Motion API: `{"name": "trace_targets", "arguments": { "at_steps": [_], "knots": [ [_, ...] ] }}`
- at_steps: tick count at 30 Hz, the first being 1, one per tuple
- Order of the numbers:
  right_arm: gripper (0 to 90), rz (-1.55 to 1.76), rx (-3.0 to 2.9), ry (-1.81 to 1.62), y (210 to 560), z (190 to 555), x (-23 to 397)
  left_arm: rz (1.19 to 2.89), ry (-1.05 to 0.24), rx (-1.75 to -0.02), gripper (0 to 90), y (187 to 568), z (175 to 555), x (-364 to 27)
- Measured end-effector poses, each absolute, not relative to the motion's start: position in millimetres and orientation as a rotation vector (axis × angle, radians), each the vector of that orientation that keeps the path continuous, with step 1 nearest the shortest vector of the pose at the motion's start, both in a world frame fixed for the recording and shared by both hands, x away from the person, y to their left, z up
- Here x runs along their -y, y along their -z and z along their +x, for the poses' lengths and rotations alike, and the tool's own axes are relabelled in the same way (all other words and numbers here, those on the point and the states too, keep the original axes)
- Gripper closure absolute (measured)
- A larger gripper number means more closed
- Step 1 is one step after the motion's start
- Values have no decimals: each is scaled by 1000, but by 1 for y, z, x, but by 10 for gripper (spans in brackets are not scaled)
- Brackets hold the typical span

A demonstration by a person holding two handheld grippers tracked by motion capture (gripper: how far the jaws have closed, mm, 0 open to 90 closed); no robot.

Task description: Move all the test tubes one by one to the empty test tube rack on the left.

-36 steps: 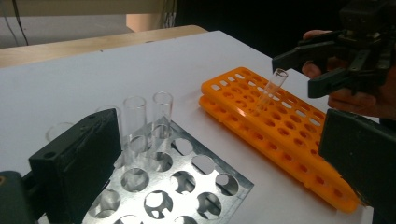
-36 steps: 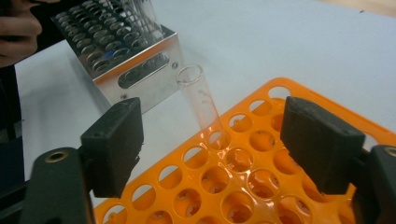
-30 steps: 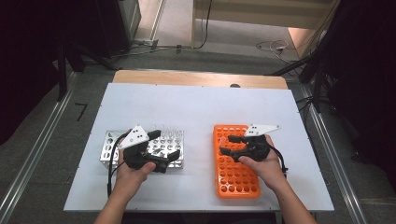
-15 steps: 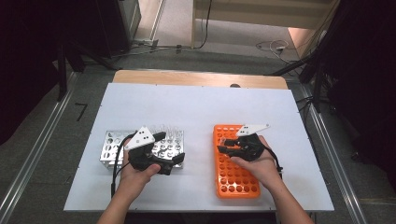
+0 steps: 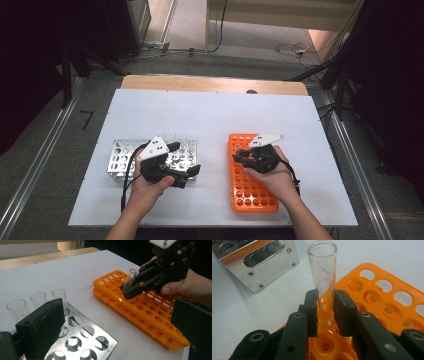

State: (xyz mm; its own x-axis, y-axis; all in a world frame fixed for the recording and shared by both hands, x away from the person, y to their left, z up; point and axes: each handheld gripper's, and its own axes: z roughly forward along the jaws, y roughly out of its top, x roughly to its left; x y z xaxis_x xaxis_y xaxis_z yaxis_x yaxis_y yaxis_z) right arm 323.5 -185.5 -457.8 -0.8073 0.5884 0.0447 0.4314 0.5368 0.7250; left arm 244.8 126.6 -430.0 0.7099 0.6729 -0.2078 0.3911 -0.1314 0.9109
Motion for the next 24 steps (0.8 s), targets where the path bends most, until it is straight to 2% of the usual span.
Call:
{"name": "trace_targets", "arguments": {
  "at_steps": [13, 24],
  "knots": [
    [741, 893, -2524, -1230, 455, 323, 193, 1753, -305, -840, 0, 428, 244, -126],
    [741, 881, -2481, -1294, 440, 316, 203, 1736, -302, -835, 0, 426, 244, -126]
  ]
}}
